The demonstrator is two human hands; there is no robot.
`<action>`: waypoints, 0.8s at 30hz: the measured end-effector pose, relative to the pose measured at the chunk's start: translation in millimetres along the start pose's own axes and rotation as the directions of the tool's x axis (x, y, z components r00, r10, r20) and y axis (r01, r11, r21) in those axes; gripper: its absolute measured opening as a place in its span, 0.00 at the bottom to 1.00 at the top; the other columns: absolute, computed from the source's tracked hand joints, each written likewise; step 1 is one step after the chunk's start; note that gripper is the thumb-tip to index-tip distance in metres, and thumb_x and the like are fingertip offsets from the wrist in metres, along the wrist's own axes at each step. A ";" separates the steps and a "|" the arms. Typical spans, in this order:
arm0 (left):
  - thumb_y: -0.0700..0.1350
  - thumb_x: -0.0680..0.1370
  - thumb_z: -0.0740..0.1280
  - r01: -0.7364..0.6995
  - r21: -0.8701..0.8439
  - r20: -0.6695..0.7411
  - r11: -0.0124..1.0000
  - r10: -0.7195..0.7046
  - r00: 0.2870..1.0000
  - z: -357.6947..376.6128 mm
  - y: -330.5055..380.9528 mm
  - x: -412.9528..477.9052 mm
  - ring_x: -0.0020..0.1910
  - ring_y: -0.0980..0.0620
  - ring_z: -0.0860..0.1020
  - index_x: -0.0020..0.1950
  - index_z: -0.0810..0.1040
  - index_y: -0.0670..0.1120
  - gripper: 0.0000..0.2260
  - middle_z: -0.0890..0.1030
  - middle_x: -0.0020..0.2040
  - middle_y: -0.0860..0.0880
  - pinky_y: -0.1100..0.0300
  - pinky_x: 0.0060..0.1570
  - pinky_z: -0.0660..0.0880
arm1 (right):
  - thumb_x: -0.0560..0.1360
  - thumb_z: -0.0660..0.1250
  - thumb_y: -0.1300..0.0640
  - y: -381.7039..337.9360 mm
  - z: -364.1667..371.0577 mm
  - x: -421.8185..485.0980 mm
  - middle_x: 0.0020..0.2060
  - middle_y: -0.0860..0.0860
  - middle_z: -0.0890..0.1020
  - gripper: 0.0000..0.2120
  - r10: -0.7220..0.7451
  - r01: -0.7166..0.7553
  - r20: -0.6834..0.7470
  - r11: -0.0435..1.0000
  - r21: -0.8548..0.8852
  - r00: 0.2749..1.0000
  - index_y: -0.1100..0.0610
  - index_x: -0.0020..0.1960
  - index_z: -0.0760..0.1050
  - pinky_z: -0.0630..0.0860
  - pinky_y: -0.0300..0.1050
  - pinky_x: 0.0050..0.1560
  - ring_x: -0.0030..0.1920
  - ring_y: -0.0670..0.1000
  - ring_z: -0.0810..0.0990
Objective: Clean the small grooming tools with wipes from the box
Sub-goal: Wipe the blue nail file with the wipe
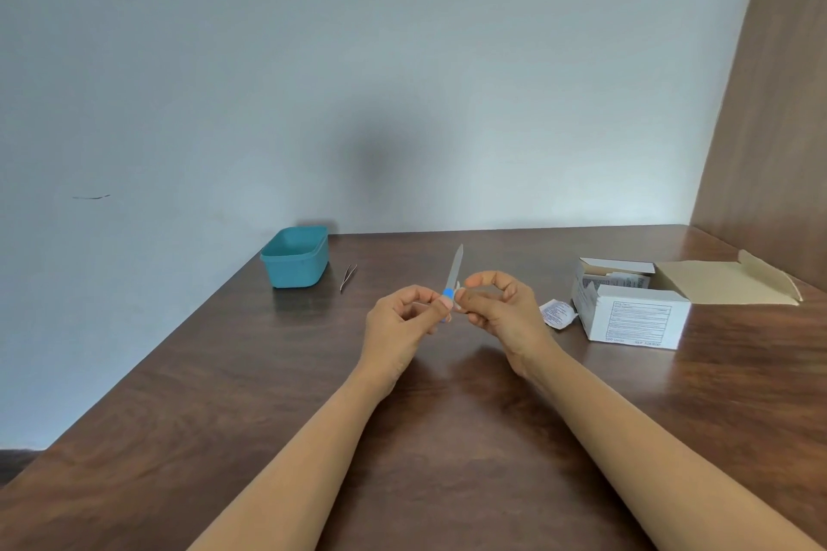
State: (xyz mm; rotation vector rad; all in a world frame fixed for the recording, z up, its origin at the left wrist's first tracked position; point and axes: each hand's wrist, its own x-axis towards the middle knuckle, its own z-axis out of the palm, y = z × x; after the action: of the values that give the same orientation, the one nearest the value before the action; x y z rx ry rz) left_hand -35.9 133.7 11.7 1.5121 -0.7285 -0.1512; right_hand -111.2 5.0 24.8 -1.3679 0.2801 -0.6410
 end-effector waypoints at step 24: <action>0.46 0.72 0.74 0.051 0.099 -0.101 0.994 -0.041 0.994 0.2 0.3 -1.2 0.32 0.57 0.82 0.44 0.82 0.42 0.08 0.85 0.36 0.45 0.72 0.32 0.73 | 0.71 0.70 0.68 5.1 1.2 1.9 0.36 0.51 0.85 0.09 -0.091 0.100 0.069 0.984 -0.147 0.993 0.60 0.50 0.78 0.75 0.34 0.37 0.37 0.46 0.81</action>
State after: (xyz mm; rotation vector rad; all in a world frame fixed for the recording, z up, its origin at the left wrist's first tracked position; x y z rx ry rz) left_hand -37.1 134.2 11.6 1.6223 -0.6298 -0.0739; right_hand -107.7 5.3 20.4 -1.5506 0.2168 -0.6662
